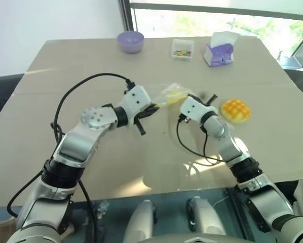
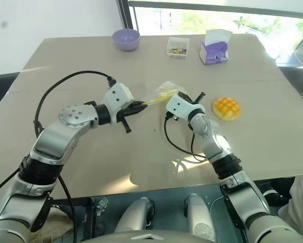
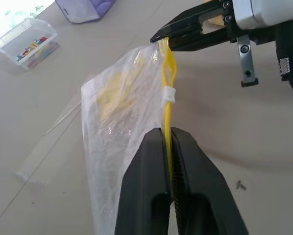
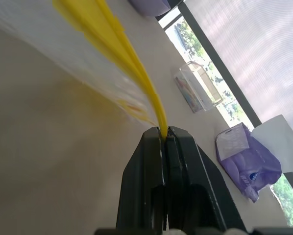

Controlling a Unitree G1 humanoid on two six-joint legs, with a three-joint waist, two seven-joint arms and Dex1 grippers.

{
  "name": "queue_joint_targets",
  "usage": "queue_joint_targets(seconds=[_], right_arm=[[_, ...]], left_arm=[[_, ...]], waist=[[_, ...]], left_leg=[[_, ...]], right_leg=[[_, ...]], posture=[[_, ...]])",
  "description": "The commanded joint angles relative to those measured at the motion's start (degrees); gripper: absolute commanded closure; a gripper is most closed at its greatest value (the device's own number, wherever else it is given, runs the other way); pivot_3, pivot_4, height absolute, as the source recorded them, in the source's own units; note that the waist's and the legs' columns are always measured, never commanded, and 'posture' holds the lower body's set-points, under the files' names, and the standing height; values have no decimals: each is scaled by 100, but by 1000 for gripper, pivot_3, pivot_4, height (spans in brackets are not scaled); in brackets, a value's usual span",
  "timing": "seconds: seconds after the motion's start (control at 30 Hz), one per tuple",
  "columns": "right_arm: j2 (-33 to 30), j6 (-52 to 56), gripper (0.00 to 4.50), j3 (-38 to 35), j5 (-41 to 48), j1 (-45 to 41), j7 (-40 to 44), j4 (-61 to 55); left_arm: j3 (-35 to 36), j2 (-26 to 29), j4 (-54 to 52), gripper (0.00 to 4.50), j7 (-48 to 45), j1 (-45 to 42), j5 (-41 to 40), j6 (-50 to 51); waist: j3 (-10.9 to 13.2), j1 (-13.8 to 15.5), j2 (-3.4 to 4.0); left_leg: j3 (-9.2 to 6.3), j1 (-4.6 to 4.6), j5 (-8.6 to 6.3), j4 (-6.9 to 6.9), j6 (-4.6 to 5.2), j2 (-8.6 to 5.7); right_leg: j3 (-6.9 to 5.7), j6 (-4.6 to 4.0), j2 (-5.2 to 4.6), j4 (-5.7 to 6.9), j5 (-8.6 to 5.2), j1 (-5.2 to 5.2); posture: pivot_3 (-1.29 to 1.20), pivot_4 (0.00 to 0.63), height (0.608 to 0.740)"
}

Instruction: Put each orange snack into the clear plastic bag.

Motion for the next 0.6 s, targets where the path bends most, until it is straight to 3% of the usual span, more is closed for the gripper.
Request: queue_joint_targets(seconds=[0.03, 0.17, 0.3, 0.6], right_arm=[[11, 17, 4500, -23, -29, 51, -44, -346], [9, 25, 4500, -31, -24, 59, -35, -354], [35, 21, 4500, -19, -18, 48, -58, -284], [218, 175, 4500, 34, -121, -80, -206, -60]], left_arm=[[159, -39, -182, 4424, -114, -95, -3, -34], [379, -79, -222, 3212, -160, -105, -159, 236], [538, -107, -216, 1609, -269, -38, -333, 386], [482, 23, 300, 1609, -641, -207, -223, 200]], waist=[[0, 1, 0], [0, -1, 0], [0, -1, 0], [0, -2, 0]], left_leg=[[0, 0, 0, 0, 0, 0], [0, 0, 0, 2, 0, 0], [-2, 0, 0, 4, 0, 0], [-2, 1, 0, 6, 0, 0]], right_leg=[[0, 0, 0, 0, 0, 0], [0, 0, 0, 3, 0, 0], [-1, 0, 0, 5, 0, 0], [-1, 0, 1, 8, 0, 0]], posture=[[0, 150, 740], [0, 150, 740], [0, 150, 740], [0, 150, 740]])
